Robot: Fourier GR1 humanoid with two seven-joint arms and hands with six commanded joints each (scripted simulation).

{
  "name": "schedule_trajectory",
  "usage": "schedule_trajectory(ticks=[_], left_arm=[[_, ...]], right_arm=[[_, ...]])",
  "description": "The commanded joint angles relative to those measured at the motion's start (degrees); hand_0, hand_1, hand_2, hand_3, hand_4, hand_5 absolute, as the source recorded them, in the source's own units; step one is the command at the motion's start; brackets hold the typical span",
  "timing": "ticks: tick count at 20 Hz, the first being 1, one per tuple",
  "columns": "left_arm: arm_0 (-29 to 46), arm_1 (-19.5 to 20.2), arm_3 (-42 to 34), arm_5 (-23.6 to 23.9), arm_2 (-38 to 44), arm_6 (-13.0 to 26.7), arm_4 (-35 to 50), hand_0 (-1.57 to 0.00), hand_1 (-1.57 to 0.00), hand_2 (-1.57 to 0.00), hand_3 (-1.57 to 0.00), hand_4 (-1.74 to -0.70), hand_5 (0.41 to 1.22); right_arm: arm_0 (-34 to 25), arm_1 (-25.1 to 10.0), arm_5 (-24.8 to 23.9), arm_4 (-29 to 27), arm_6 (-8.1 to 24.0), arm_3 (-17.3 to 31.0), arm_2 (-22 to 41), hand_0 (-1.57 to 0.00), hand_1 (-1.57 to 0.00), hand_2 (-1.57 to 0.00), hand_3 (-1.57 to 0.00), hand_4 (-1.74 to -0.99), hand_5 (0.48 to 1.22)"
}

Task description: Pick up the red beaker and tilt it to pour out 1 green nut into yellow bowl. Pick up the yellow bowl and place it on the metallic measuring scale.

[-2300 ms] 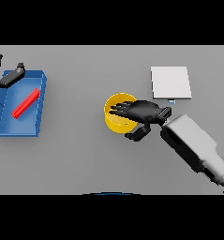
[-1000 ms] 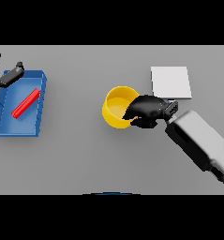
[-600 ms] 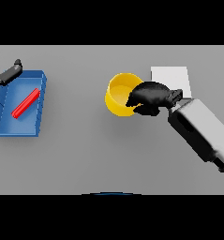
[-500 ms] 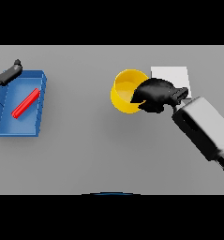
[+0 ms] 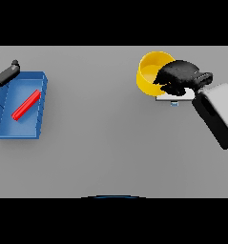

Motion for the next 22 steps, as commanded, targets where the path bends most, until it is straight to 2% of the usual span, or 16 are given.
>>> schedule_trajectory(ticks=[1,2,3,6,9,11,12,16,18,19,20,21,22], left_arm=[[0.47,0.13,0.28,-0.02,0.3,-0.8,0.25,0.0,0.0,0.0,0.0,-0.8,0.753],[0.56,0.03,-0.23,0.43,0.28,-0.48,0.3,0.0,0.0,0.0,0.0,-0.8,0.753],[0.88,-0.16,-0.83,0.96,0.39,-0.22,0.67,0.0,0.0,0.0,0.0,-0.81,0.752],[0.62,0.71,-2.7,1.56,0.36,1.81,0.81,0.0,0.0,0.0,0.0,-0.82,0.762],[1.06,1.39,-3.86,2.18,-0.02,3.2,0.57,0.0,0.0,0.0,0.0,-0.83,0.771],[0.73,0.85,-3.66,1.94,-0.03,3.72,0.91,0.0,0.0,0.0,0.0,-0.84,0.772],[0.78,0.71,-3.19,1.83,0.06,3.3,0.93,0.0,0.0,0.0,0.0,-0.84,0.775],[0.29,0.6,-2.37,1.94,-0.38,4.25,0.14,0.0,0.0,0.0,0.0,-0.84,0.785],[0.87,1.47,-2.99,1.75,0.02,3.76,0.56,0.0,0.0,0.0,0.0,-0.84,0.776],[0.86,1.18,-2.44,1.36,0.02,2.85,0.51,0.0,0.0,0.0,0.0,-0.84,0.772],[0.99,0.93,-2.53,1.47,0.01,2.62,0.6,0.0,0.0,0.0,0.0,-0.84,0.771],[0.85,0.88,-2.05,1.48,0.23,2.52,0.69,0.0,0.0,0.0,0.0,-0.84,0.772],[1.02,0.9,-2.14,1.46,0.35,2.52,0.92,0.0,0.0,0.0,0.0,-0.84,0.773]], right_arm=[[0.05,-0.1,-0.42,0.15,-0.3,0.81,0.16,-1.56,-1.57,-1.57,-1.29,-1.724,1.221],[-0.32,-0.06,-0.73,0.43,-1.06,1.62,0.41,-1.56,-1.57,-1.57,-1.27,-1.723,1.221],[-0.04,0.0,-1.1,0.34,-1.33,1.8,0.44,-1.57,-1.55,-1.57,-1.33,-1.725,1.221],[-0.92,-0.06,-4.3,1.32,0.7,10.14,-1.07,-1.54,-1.46,-1.53,-1.45,-1.727,1.221],[-1.34,-0.08,-6.64,1.53,-1.84,14.86,-1.42,-1.53,-1.41,-1.48,-1.51,-1.729,1.221],[-2.74,0.8,-7.32,1.93,-0.63,17.9,-1.61,-1.51,-1.37,-1.45,-1.53,-1.73,1.221],[-2.75,0.79,-7.76,2.22,-2.0,19.34,-1.34,-1.5,-1.34,-1.43,-1.54,-1.73,1.221],[-3.36,1.06,-7.96,2.53,-3.04,22.31,-1.03,-1.4,-1.22,-1.34,-1.56,-1.73,1.221],[-3.81,1.71,-8.96,2.56,-2.07,23.5,-1.35,-1.4,-1.21,-1.32,-1.56,-1.73,1.221],[-3.5,1.37,-8.85,2.2,-3.78,23.48,-1.42,-1.4,-1.22,-1.36,-1.56,-1.73,1.221],[-3.63,1.47,-8.66,2.1,-3.48,23.66,-1.47,-1.42,-1.23,-1.4,-1.54,-1.728,1.221],[-3.58,1.64,-8.26,1.68,-3.46,24.05,-1.76,-1.4,-1.18,-1.29,-1.54,-1.67,1.221],[-3.6,1.7,-7.88,1.67,-3.11,24.3,-1.79,-1.41,-1.15,-1.18,-1.39,-1.644,1.221]])
